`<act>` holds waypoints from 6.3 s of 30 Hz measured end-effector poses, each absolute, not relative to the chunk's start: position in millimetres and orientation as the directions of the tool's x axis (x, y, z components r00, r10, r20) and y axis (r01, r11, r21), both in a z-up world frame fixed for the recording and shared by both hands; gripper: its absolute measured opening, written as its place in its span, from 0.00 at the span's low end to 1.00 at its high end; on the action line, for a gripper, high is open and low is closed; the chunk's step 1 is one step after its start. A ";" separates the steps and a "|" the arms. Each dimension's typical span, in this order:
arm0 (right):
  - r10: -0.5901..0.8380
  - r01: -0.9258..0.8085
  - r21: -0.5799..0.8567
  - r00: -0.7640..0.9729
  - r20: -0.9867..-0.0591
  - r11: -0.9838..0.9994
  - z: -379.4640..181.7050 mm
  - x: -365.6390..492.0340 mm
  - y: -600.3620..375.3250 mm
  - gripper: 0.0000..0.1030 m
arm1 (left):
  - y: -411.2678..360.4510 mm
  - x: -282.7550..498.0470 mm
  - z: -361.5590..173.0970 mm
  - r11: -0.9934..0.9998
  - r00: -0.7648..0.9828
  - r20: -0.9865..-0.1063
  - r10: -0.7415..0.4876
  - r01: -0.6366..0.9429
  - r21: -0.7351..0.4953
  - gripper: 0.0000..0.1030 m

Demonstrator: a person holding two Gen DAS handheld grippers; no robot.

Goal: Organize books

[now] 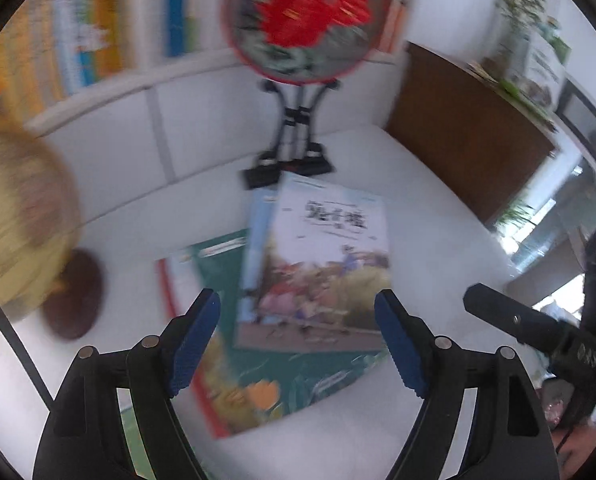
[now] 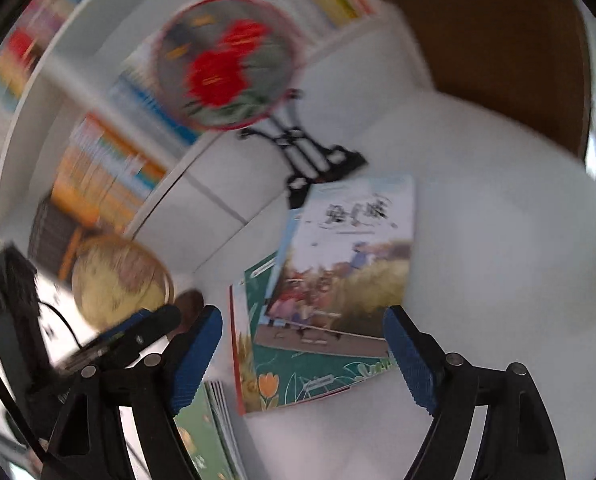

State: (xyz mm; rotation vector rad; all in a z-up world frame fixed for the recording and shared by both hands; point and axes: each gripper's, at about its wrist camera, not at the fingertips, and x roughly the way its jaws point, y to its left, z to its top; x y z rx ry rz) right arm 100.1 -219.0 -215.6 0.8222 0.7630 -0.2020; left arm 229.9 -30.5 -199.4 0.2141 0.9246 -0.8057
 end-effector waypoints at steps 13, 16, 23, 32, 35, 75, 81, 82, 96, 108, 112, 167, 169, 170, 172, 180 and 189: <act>0.135 0.540 0.630 0.690 -0.712 0.558 -284.6 121.4 -272.8 0.79 | -95.5 278.2 -268.2 0.592 0.206 -0.801 -0.562 0.777 -0.216 0.76; 0.148 0.533 0.618 0.676 -0.722 0.578 -297.7 134.8 -268.6 0.79 | -99.8 283.9 -279.5 0.579 0.192 -0.809 -0.556 0.788 -0.211 0.76; 0.106 0.532 0.595 0.685 -0.721 0.602 -317.7 149.9 -268.6 0.79 | -106.1 295.3 -303.3 0.592 0.164 -0.831 -0.532 0.774 -0.226 0.76; 0.290 0.471 0.728 0.700 -0.652 0.498 -337.9 155.1 -268.5 0.79 | -100.1 269.7 -303.1 0.558 0.085 -0.834 -0.546 0.779 -0.286 0.77; 0.357 0.467 0.768 0.694 -0.625 0.438 -341.8 146.1 -265.4 0.79 | -96.1 237.6 -300.8 0.484 0.011 -0.822 -0.569 0.813 -0.324 0.77; 0.275 0.393 0.690 0.711 -0.647 0.608 -335.9 172.0 -282.1 1.00 | -114.3 288.1 -309.0 0.546 0.132 -0.839 -0.528 0.810 -0.216 0.88; 0.370 0.361 0.694 0.646 -0.668 0.622 -338.5 158.6 -273.2 1.00 | -69.5 257.4 -309.8 0.609 0.067 -0.816 -0.574 0.701 -0.371 0.88; 0.388 0.349 0.687 0.624 -0.678 0.638 -338.6 154.8 -268.8 1.00 | -57.4 245.6 -312.0 0.635 0.080 -0.813 -0.576 0.671 -0.384 0.88; 0.566 0.195 0.762 0.563 -0.602 0.617 -351.9 117.5 -233.5 0.98 | 20.8 216.2 -325.7 0.830 0.174 -0.862 -0.476 0.412 -0.376 0.77; 0.510 0.163 0.645 0.482 -0.712 0.747 -341.8 107.9 -206.9 0.54 | 29.4 200.3 -305.3 0.823 0.235 -0.834 -0.500 0.428 -0.373 0.52; 0.555 0.117 0.720 0.557 -0.618 0.684 -325.7 89.4 -224.5 0.09 | 47.9 199.6 -292.8 0.759 0.198 -0.769 -0.607 0.429 -0.489 0.36; 0.727 -0.277 0.672 0.230 -0.647 0.686 -278.8 153.3 -1.1 0.09 | 263.8 128.1 -246.0 0.891 0.497 -0.755 -0.428 0.088 -0.446 0.30; 0.721 -0.269 0.670 0.215 -0.658 0.692 -287.0 155.0 2.1 0.09 | 267.0 128.9 -255.1 0.893 0.480 -0.770 -0.419 0.068 -0.444 0.30; 0.721 -0.250 0.677 0.212 -0.659 0.692 -293.7 155.4 1.5 0.09 | 267.3 129.0 -257.9 0.895 0.473 -0.776 -0.416 0.064 -0.441 0.30; 0.718 -0.217 0.685 0.210 -0.663 0.696 -303.2 155.6 -2.9 0.09 | 268.0 129.6 -265.6 0.898 0.461 -0.787 -0.410 0.053 -0.437 0.30; 0.662 -0.163 0.642 0.181 -0.727 0.750 -324.1 167.8 6.3 0.13 | 276.1 125.9 -296.5 0.912 0.422 -0.833 -0.357 -0.038 -0.409 0.30; 0.584 -0.097 0.577 0.197 -0.788 0.811 -317.5 166.9 -6.6 0.14 | 278.1 140.1 -266.8 0.920 0.464 -0.845 -0.265 -0.141 -0.366 0.34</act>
